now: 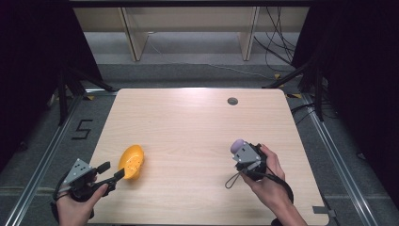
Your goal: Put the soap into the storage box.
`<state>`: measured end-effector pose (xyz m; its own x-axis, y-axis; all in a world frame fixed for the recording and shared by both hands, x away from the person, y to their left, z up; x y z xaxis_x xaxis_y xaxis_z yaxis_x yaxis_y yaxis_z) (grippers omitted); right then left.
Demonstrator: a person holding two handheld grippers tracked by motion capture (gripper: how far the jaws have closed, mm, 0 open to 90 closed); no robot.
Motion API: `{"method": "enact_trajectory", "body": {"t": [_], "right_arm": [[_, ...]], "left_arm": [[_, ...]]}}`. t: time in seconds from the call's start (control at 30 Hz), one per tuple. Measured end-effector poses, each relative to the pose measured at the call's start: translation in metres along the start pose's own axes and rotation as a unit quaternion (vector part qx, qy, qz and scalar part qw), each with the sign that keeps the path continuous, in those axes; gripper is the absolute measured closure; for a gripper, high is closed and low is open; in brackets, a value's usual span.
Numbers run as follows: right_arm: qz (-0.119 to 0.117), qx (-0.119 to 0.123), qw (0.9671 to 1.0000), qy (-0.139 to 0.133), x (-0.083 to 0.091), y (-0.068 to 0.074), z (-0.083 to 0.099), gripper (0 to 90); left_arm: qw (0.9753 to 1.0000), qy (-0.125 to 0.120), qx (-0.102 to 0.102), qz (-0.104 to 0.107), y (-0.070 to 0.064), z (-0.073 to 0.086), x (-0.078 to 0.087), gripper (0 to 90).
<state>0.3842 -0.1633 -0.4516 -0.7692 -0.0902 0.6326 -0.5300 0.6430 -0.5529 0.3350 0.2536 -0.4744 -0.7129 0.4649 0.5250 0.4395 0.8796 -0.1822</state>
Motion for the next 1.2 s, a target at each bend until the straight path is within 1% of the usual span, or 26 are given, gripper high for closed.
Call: {"method": "enact_trajectory", "body": {"t": [0.03,0.07,0.1,0.13,0.17,0.23,0.33,0.37,0.43,0.5,0.6,0.63,0.7,0.73,0.77,0.8,0.83,0.87,0.9,0.93,1.0,1.03,1.07,1.1,1.17,1.2], "right_arm": [[0.000,0.000,1.0000,0.000,0.000,0.000,0.000,50.0],[0.009,0.028,0.9996,-0.001,0.001,0.004,-0.002,50.0],[0.009,0.028,0.9996,-0.001,0.001,0.004,-0.002,50.0],[0.012,0.036,0.9993,-0.002,0.002,0.005,-0.002,50.0],[0.020,0.053,0.9984,-0.008,0.003,0.010,-0.005,50.0],[0.027,0.071,0.9970,-0.014,0.005,0.013,-0.007,50.0],[0.031,0.083,0.9958,-0.024,0.008,0.018,-0.011,50.0],[0.039,0.090,0.9948,-0.025,0.009,0.019,-0.012,50.0],[0.044,0.097,0.9938,-0.033,0.011,0.022,-0.014,50.0],[0.053,0.117,0.9911,-0.035,0.013,0.023,-0.016,50.0],[0.061,0.146,0.9866,-0.037,0.016,0.025,-0.019,50.0],[0.063,0.140,0.9874,-0.038,0.016,0.028,-0.019,50.0],[0.070,0.151,0.9853,-0.038,0.017,0.030,-0.020,50.0],[0.071,0.157,0.9842,-0.040,0.018,0.032,-0.020,50.0],[0.071,0.159,0.9837,-0.042,0.018,0.034,-0.021,50.0],[0.074,0.167,0.9822,-0.044,0.019,0.036,-0.021,50.0],[0.074,0.167,0.9822,-0.044,0.019,0.036,-0.021,50.0],[0.082,0.182,0.9788,-0.048,0.019,0.040,-0.023,50.0],[0.082,0.182,0.9788,-0.048,0.019,0.040,-0.023,50.0],[0.084,0.181,0.9786,-0.047,0.019,0.041,-0.023,50.0],[0.092,0.213,0.9711,-0.055,0.021,0.045,-0.026,50.0],[0.092,0.202,0.9736,-0.053,0.020,0.047,-0.025,50.0],[0.095,0.213,0.9712,-0.051,0.020,0.048,-0.025,50.0],[0.095,0.210,0.9717,-0.051,0.021,0.050,-0.025,50.0],[0.098,0.220,0.9691,-0.054,0.020,0.050,-0.026,50.0],[0.098,0.215,0.9701,-0.053,0.020,0.052,-0.026,50.0]], "left_arm": [[1.0000,0.000,0.000,0.000,0.000,0.000,0.000,32.7],[0.9999,0.001,-0.012,0.012,-0.008,-0.007,-0.002,32.7],[0.9999,0.001,-0.012,0.012,-0.008,-0.007,-0.002,32.7],[0.9996,0.004,-0.018,0.019,-0.014,-0.011,-0.003,32.7],[0.9992,0.005,-0.028,0.028,-0.021,-0.017,-0.005,32.7],[0.9983,0.009,-0.040,0.042,-0.029,-0.024,-0.008,32.7],[0.9964,0.016,-0.055,0.063,-0.041,-0.032,-0.013,32.7],[0.9957,0.020,-0.059,0.068,-0.046,-0.035,-0.015,32.7],[0.9950,0.022,-0.063,0.074,-0.050,-0.037,-0.017,32.7],[0.9911,0.037,-0.083,0.098,-0.062,-0.044,-0.024,32.7],[0.9876,0.050,-0.097,0.114,-0.075,-0.050,-0.031,32.7],[0.9865,0.054,-0.101,0.117,-0.080,-0.053,-0.033,32.7],[0.9832,0.059,-0.114,0.130,-0.087,-0.058,-0.038,32.7],[0.9827,0.061,-0.114,0.132,-0.091,-0.061,-0.041,32.7],[0.9810,0.066,-0.121,0.137,-0.094,-0.063,-0.043,32.7],[0.9810,0.066,-0.121,0.137,-0.094,-0.063,-0.043,32.6],[0.9798,0.069,-0.124,0.141,-0.097,-0.065,-0.046,32.6],[0.9768,0.077,-0.132,0.151,-0.104,-0.069,-0.052,32.6],[0.9768,0.077,-0.132,0.151,-0.104,-0.069,-0.052,32.7],[0.9756,0.075,-0.134,0.157,-0.109,-0.071,-0.056,32.7],[0.9714,0.086,-0.138,0.173,-0.120,-0.075,-0.063,32.6],[0.9700,0.085,-0.140,0.180,-0.124,-0.076,-0.066,32.6],[0.9690,0.087,-0.141,0.183,-0.127,-0.077,-0.069,32.7],[0.9674,0.088,-0.146,0.188,-0.132,-0.078,-0.072,32.7],[0.9657,0.091,-0.143,0.196,-0.141,-0.079,-0.077,32.7],[0.9634,0.091,-0.152,0.202,-0.145,-0.081,-0.080,32.7]]}}
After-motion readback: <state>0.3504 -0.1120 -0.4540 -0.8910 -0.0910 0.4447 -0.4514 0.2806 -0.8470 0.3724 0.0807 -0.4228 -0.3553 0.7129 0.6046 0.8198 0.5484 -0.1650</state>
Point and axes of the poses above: each handheld gripper's, and its own axes: x roughly backward along the jaws, z roughly out of its underside, y roughly to its left, the point moved 6 cm from there along -x, roughly forward along the jaws, and after that the axes turned 7 degrees about y, right-handed, at the moved point
